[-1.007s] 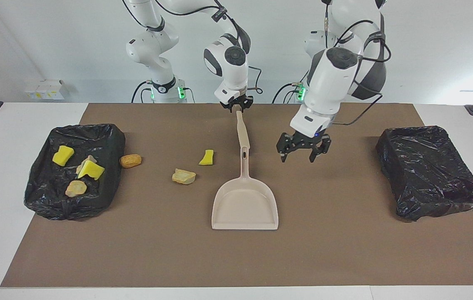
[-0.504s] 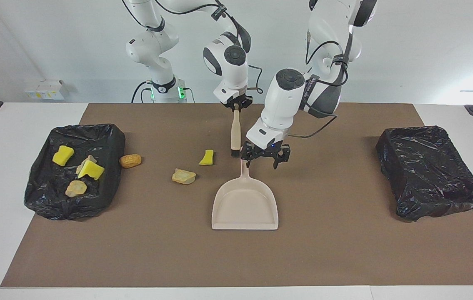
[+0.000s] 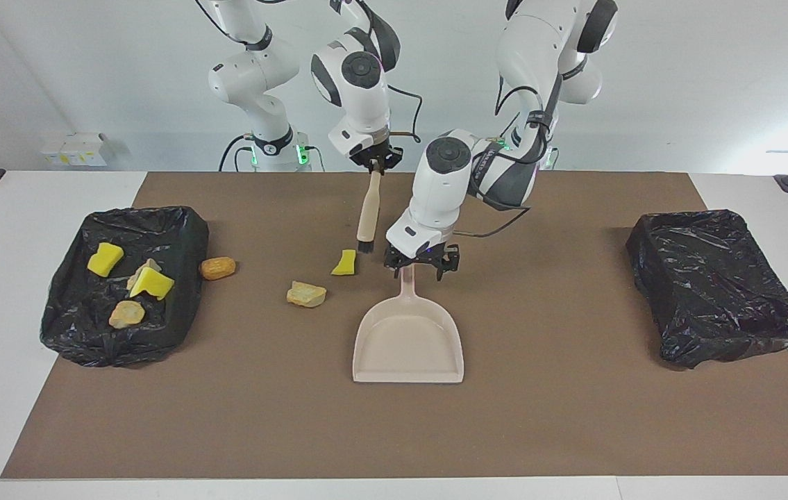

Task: Sweep and dump trash in bin
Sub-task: 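Grasp the dustpan with the left gripper while the right gripper grasps the brush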

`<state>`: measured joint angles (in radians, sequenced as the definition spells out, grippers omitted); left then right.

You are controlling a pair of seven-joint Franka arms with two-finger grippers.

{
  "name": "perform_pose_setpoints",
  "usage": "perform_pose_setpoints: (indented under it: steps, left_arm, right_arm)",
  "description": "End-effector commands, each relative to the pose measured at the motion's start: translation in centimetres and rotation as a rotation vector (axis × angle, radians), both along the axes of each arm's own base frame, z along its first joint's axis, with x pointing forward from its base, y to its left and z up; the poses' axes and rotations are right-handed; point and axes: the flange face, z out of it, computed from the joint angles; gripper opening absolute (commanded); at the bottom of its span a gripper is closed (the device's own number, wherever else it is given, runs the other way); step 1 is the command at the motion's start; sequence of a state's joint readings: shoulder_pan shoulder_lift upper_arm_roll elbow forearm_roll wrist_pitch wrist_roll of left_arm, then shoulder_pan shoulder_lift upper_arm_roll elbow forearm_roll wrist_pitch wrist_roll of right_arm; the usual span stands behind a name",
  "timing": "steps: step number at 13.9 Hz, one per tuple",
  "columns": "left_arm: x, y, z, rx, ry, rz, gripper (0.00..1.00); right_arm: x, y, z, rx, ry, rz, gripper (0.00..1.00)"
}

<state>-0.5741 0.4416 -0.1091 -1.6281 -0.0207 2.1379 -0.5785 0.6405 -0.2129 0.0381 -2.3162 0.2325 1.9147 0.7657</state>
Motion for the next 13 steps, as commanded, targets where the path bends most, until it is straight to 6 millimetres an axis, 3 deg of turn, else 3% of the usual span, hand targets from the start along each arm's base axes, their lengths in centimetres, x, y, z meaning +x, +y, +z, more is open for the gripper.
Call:
perform_pose_setpoints:
  steps: [1, 5, 6, 8, 9, 11, 13]
  left_arm:
    - [-0.1, -0.2, -0.8, 0.017, -0.013, 0.011, 1.00]
    - [-0.9, -0.6, -1.7, 0.033, 0.007, 0.001, 0.97]
    - [-0.9, -0.6, -1.6, 0.034, 0.011, 0.003, 0.77]
    - [-1.2, -0.6, -1.6, 0.047, 0.028, 0.018, 0.12]
    - [-1.3, -0.5, -1.4, 0.056, 0.038, 0.018, 0.00]
    - [-1.4, -0.1, -0.6, 0.071, 0.044, 0.004, 0.00]
    - [-1.0, 0.3, -0.3, 0.073, 0.036, -0.027, 0.00]
  right_arm:
    - [1.5, -3.1, 0.8, -0.068, -0.004, -0.049, 0.00]
    - [4.9, -9.4, 0.3, -0.178, 0.019, -0.106, 0.00]
    - [5.7, -11.3, 0.1, -0.212, 0.019, -0.129, 0.00]
    - [6.5, -13.7, -0.1, -0.296, 0.003, -0.111, 0.00]
    - [6.9, -15.5, -0.3, -0.334, 0.013, -0.090, 0.00]
    - [7.8, -19.9, -0.7, -0.374, 0.036, -0.055, 0.00]
    - [7.5, -22.7, -1.3, -0.378, 0.073, -0.037, 0.00]
